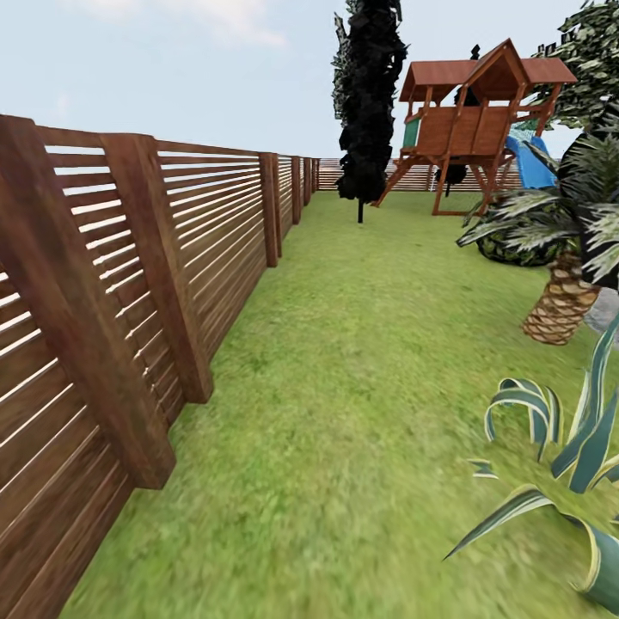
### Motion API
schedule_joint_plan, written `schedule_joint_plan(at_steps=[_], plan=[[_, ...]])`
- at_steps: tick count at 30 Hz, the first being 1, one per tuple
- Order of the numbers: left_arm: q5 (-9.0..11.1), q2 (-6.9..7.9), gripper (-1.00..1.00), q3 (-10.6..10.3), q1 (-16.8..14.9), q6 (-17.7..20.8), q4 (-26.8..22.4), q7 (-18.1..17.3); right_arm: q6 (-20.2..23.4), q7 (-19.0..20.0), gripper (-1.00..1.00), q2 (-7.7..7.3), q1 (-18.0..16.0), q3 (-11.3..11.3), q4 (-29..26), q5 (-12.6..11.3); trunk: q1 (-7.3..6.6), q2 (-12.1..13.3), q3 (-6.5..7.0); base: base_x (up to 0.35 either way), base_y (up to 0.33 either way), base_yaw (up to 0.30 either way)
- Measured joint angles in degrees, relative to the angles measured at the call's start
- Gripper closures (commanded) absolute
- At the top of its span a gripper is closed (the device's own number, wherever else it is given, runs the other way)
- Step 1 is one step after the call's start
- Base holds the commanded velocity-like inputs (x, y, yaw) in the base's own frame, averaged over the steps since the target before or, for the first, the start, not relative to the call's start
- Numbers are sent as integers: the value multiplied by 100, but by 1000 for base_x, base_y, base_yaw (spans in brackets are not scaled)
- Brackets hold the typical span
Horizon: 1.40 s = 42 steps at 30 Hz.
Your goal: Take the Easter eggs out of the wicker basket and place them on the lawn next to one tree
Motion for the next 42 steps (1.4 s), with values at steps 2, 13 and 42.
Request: schedule_joint_plan(at_steps=[2,13,42], plan=[[-1,0,-100,0,0,0,0,-1,0,0,-100,1,-1,0,1,0,0,0,0,327,177,185],[-1,0,-100,0,0,0,0,-1,0,0,-100,1,1,0,-1,0,0,0,0,327,174,25],[-2,0,-100,0,0,0,0,-1,3,0,-100,-9,1,-7,-1,-9,0,0,0,327,95,-129]])
